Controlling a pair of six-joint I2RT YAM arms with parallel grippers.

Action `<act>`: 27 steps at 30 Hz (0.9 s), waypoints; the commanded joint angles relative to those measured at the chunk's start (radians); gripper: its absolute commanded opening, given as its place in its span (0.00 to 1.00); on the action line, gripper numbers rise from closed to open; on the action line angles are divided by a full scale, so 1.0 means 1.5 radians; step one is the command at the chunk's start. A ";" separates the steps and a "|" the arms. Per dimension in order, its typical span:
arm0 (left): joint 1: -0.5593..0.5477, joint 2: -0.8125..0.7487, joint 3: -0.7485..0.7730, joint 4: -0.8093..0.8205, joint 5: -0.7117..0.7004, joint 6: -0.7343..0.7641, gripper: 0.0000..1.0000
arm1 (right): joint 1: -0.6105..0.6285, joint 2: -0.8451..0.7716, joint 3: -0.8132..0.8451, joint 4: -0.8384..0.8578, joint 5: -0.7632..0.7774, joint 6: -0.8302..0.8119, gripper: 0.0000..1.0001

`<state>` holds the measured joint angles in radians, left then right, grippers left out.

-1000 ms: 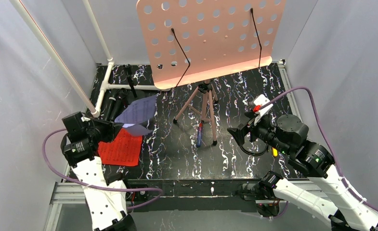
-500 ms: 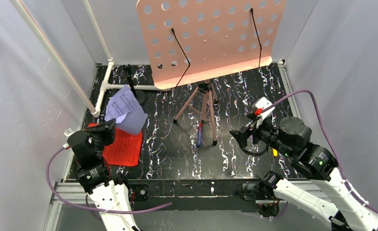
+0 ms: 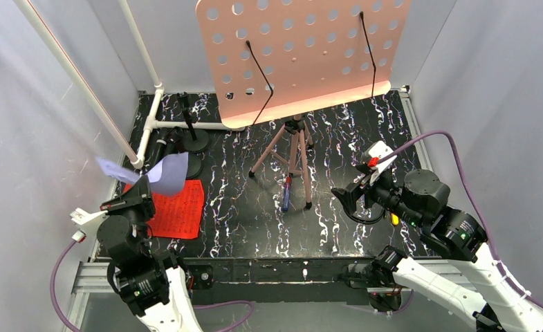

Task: Pack up the instrument practice props

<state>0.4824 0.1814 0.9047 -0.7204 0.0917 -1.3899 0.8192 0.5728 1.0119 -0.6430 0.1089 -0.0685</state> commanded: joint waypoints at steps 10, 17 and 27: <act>0.003 0.026 -0.183 0.266 0.020 0.091 0.00 | 0.002 -0.015 0.022 0.006 0.003 -0.013 0.99; 0.003 -0.065 -0.251 0.218 0.060 0.176 0.00 | 0.001 -0.014 0.016 0.012 -0.006 -0.013 0.99; 0.003 -0.141 -0.335 0.113 0.127 0.232 0.00 | 0.001 -0.001 0.020 0.014 -0.022 -0.012 0.99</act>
<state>0.4824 -0.0006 0.4530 -0.4843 0.2024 -1.0992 0.8192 0.5629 1.0119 -0.6498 0.0933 -0.0795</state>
